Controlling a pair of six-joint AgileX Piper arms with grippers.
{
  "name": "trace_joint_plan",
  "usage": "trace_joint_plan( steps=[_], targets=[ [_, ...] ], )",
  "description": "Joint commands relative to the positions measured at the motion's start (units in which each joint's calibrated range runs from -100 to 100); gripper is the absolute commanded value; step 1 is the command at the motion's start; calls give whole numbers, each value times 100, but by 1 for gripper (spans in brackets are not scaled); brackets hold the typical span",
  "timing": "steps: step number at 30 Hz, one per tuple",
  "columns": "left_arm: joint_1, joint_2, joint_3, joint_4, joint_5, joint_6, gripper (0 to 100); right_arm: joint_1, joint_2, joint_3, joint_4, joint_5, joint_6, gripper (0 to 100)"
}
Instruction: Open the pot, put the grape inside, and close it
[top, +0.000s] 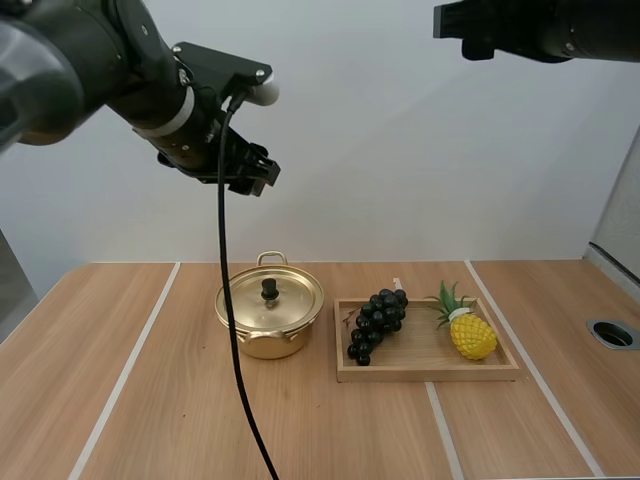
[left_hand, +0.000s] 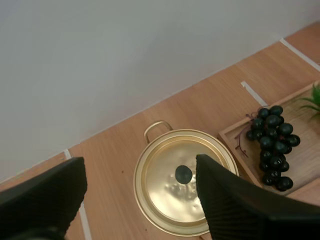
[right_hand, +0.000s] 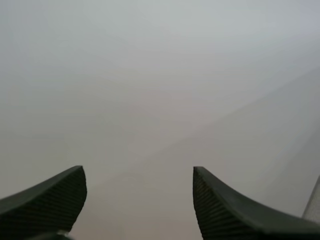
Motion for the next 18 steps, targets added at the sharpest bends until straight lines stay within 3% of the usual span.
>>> trace_joint_plan(
  steps=[1,8,13,15,18],
  targets=[
    [15,455,234,-265,66,197,100,-146,-45,-68,120,-510,-42,100],
    [7,1122,516,-339,83,499,100,-156,-45,-79,888,59,-900,100],
    [-3,1487,579,-320,83,544,100,-156,-45,-79,1205,176,-1027,100],
    [-72,1613,579,-205,100,570,100,-156,-45,-79,1205,241,-1027,100],
    [-287,1760,579,-24,139,570,100,-156,-45,-79,1205,281,-1037,100]
  ],
)
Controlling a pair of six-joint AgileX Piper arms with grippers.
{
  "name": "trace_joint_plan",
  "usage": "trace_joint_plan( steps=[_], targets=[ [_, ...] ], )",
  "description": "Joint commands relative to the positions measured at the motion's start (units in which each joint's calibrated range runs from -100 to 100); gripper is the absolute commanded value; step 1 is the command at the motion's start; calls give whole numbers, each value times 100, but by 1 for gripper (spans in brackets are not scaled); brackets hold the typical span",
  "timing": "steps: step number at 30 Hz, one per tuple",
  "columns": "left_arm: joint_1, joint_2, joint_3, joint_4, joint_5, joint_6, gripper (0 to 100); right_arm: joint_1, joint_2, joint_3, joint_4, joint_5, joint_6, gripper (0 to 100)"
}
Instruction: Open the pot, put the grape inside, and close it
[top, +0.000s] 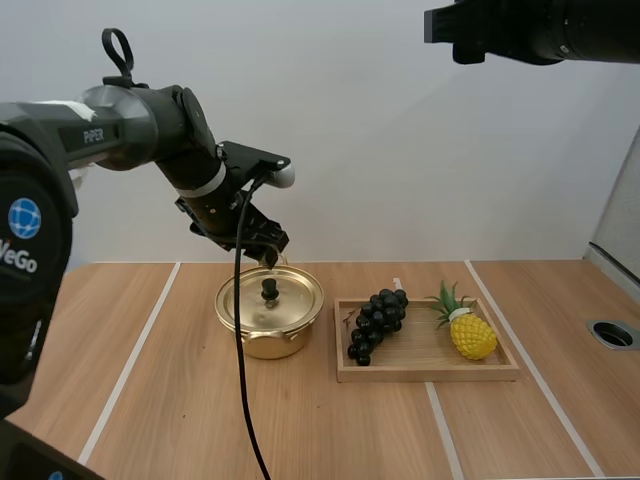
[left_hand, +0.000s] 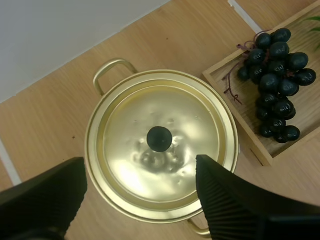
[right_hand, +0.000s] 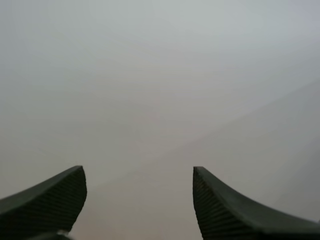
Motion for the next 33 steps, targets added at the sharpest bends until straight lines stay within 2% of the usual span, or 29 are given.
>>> trace_joint_plan(
  steps=[1,3,5,33],
  targets=[
    [-205,125,17,66,1,52,100,-25,-45,-68,62,29,-102,100],
    [-291,221,17,168,-181,-32,100,-25,-45,-68,71,29,-145,100],
    [-319,319,17,288,-372,-108,100,-25,-45,-68,71,80,-144,100],
    [-319,1495,-205,448,-1005,-136,100,-25,-45,-68,71,358,-144,100]
  ],
)
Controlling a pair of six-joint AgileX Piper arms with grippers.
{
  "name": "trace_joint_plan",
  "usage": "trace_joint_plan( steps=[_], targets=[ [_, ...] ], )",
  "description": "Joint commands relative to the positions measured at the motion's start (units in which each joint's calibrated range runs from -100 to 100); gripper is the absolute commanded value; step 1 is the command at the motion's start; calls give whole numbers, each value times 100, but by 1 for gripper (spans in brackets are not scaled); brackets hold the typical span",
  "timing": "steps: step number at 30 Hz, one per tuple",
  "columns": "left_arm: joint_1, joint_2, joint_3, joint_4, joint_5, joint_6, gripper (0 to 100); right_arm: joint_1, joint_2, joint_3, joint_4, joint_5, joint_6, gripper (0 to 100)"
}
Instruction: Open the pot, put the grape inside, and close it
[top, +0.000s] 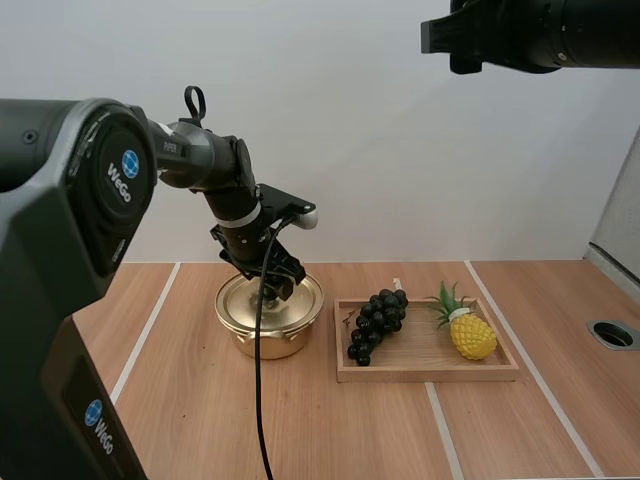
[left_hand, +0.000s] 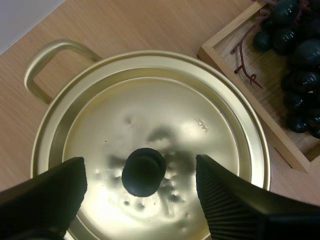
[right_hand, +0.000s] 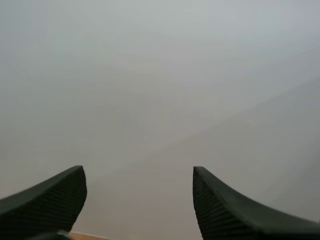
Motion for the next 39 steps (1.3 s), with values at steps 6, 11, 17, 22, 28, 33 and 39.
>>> trace_joint_plan(
  steps=[6,11,17,22,28,33,39],
  targets=[
    [-13,218,-168,25,-49,-84,100,-25,-45,-68,12,0,-33,100],
    [-13,284,-187,25,28,-84,100,-25,-45,-68,12,0,-33,100],
    [-13,284,-187,25,99,-131,100,-25,-45,-68,12,0,-33,100],
    [-13,284,-187,49,87,-181,49,-25,-45,-68,12,0,-33,100],
    [-13,284,-187,49,34,-161,0,-25,-45,-68,24,41,-33,100],
    [-13,259,-187,49,18,-161,0,-25,-45,-68,50,41,-24,100],
    [-13,-439,-213,49,-122,-251,0,-25,-45,-68,50,-160,-24,100]
  ],
)
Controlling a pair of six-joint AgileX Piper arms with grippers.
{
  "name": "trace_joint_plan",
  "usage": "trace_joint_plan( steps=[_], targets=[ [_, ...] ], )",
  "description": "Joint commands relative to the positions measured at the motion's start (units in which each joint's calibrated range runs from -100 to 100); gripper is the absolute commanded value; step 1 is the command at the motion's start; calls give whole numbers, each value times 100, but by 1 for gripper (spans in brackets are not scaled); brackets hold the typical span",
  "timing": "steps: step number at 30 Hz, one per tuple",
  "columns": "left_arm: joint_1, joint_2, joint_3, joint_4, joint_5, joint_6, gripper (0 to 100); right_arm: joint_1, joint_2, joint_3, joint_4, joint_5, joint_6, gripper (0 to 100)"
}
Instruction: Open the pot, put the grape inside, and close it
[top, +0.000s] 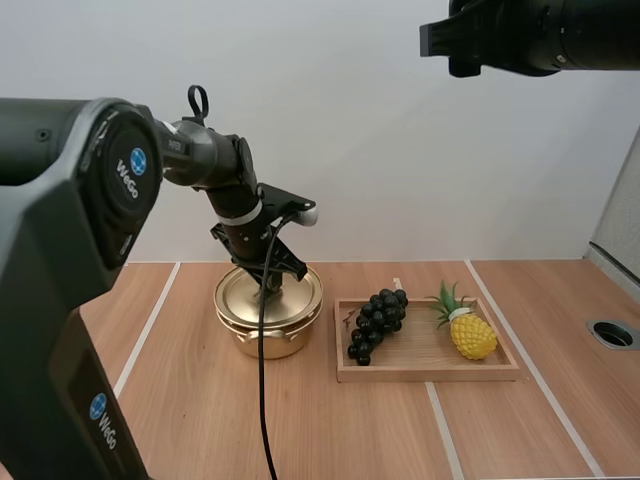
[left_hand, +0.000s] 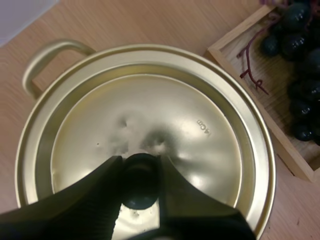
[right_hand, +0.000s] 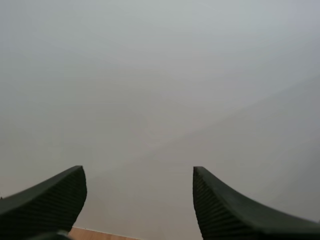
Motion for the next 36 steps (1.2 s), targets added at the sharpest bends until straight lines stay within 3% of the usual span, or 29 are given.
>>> trace_joint_plan(
  steps=[1,14,20,30,36],
  targets=[
    [-13,-715,-62,12,-254,-72,0,-25,-45,-68,50,-388,-24,100],
    [-13,-3788,-62,170,-1842,-72,0,-25,-45,-68,92,-429,-24,100],
    [-13,-5145,-103,410,-2963,-72,0,-25,-45,-68,481,120,-24,100],
    [-13,-6163,-1520,399,-2944,-107,0,-25,625,-68,802,1444,58,100],
    [-13,-6287,-2543,399,-2944,-581,0,-25,1187,-68,855,1697,320,100]
  ],
)
